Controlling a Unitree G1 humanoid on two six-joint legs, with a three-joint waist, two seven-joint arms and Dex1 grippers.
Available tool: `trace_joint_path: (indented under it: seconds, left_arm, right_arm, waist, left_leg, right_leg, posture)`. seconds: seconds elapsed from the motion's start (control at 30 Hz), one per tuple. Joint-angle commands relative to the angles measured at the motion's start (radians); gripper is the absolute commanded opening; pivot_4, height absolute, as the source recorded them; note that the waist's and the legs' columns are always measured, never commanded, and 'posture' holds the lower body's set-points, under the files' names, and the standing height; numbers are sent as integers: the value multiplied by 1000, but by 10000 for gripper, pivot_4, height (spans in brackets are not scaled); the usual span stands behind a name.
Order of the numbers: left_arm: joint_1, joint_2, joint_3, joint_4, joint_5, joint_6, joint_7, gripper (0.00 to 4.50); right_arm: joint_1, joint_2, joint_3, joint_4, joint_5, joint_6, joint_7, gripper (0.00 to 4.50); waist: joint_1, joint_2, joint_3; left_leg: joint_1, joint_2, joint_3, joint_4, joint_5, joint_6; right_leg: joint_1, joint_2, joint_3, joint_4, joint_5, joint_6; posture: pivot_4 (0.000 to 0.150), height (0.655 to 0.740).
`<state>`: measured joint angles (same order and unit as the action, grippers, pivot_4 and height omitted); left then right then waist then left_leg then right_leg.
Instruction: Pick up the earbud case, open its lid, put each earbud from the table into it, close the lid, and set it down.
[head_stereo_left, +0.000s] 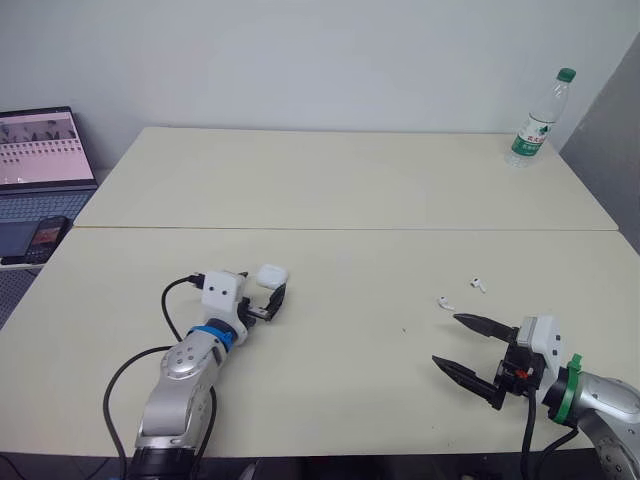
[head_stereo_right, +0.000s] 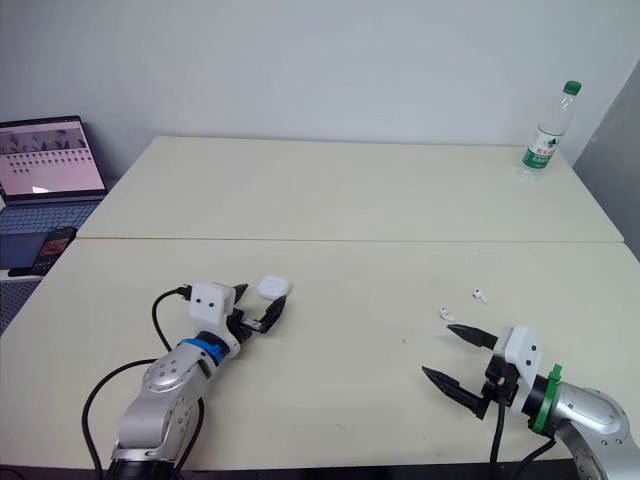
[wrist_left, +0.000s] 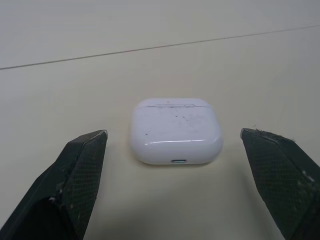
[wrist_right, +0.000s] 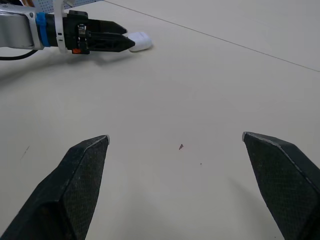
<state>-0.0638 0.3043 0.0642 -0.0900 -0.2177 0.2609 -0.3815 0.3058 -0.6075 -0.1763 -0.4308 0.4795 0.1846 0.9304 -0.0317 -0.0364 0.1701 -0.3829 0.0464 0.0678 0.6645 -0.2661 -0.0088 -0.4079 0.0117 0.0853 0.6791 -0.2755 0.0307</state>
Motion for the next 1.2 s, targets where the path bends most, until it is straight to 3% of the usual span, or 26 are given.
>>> trace_joint_path:
  seconds: [0.03,0.17,0.27,0.4,0.6,0.73,0.93,1.2]
  left_arm:
    - [-41,-11,-20,22,38,-12,25,45000]
    - [-41,-14,-19,25,38,-2,26,45000]
    - [-32,-11,-13,24,37,-3,21,38959]
    - [-30,-5,-8,26,38,-3,17,27463]
    - [-54,-16,-12,-19,12,-32,-6,27463]
    - [-112,-51,-23,-77,-34,-57,-34,27463]
    - [-232,-86,-61,-109,-114,-51,-126,27463]
    - [-287,-98,-147,-106,-170,-59,-277,27463]
  right_arm:
    - [-1,-10,-16,-35,-3,-12,-14,44723]
    - [9,-13,-19,-37,-7,-19,-21,44723]
    - [14,-13,-20,-33,-9,-25,-21,45000]
    - [17,-13,-20,-32,-12,-27,-23,45000]
    - [-32,-4,-26,-80,48,94,-104,45000]
    - [-122,-4,-22,-150,175,322,-241,45000]
    - [-359,55,-49,-162,523,680,-558,45000]
    - [-624,162,-24,-88,1048,758,-1032,45000]
  waist:
    - [1,0,0]
    - [0,-1,0]
    - [0,0,0]
    - [0,0,0]
    - [-1,-1,0]
    - [0,-2,1]
    - [0,-3,1]
    - [-3,-3,1]
  left_leg:
    - [0,0,0,0,0,0]
    - [0,0,0,0,0,0]
    - [0,0,0,0,0,0]
    - [0,0,0,0,0,0]
    - [0,0,0,0,0,0]
    - [0,0,-1,1,0,0]
    - [-1,-1,-2,1,0,0]
    - [-5,-1,-3,0,0,0]
  right_leg:
    - [0,0,0,0,0,0]
    - [0,0,0,0,0,0]
    - [0,0,0,0,0,0]
    - [0,0,0,0,0,0]
    - [0,0,0,0,0,0]
    - [0,0,-1,0,1,0]
    - [1,0,-1,0,1,0]
    - [-1,3,-2,-2,3,-4]
  posture:
    - [1500,7362]
    - [1500,7362]
    - [1500,7362]
    - [1500,7362]
    - [1500,7362]
    - [1500,7362]
    - [1500,7362]
    - [1500,7362]
